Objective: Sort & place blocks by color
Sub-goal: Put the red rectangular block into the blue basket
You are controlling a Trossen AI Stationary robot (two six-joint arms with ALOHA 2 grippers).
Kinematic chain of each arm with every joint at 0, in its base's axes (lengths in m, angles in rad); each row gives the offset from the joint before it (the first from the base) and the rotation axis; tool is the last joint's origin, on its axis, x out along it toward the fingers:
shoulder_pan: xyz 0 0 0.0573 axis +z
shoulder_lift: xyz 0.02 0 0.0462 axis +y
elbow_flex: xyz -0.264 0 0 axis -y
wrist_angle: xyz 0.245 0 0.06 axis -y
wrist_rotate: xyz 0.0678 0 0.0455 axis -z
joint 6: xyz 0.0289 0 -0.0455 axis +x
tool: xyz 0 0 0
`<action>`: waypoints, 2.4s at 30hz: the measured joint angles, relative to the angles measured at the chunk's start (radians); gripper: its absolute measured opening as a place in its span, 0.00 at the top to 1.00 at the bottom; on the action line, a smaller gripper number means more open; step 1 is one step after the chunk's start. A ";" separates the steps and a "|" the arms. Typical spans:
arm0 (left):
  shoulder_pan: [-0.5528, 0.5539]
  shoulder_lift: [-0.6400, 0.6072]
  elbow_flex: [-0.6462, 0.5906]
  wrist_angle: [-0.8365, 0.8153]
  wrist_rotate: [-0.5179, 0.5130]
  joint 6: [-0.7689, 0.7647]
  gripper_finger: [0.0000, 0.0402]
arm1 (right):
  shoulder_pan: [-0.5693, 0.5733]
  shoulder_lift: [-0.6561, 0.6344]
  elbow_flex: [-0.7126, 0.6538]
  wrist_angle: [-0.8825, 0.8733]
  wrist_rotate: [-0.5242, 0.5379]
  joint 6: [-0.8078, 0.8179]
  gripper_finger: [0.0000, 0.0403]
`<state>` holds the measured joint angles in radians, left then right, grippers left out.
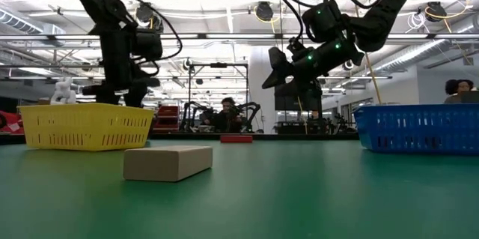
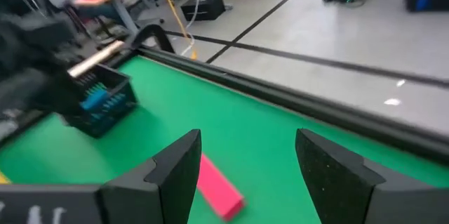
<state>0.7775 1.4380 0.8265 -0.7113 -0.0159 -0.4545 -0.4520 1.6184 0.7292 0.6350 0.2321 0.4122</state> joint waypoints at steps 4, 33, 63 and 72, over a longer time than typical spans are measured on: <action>0.000 0.000 0.069 -0.038 0.015 -0.004 0.42 | -0.020 0.000 0.001 -0.001 -0.005 -0.049 0.45; -0.113 -0.001 0.523 -0.100 0.015 0.089 0.42 | -0.018 0.238 0.247 -0.145 -0.064 -0.289 0.45; -0.146 -0.001 0.523 -0.098 0.015 0.079 0.42 | -0.018 0.400 0.321 -0.213 -0.234 -0.484 0.45; -0.147 -0.001 0.523 -0.098 0.015 0.077 0.42 | -0.012 0.398 0.321 -0.227 -0.236 -0.462 0.45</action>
<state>0.6308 1.4372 1.3499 -0.8097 -0.0013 -0.3779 -0.4639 2.0167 1.0500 0.4076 -0.0035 -0.0503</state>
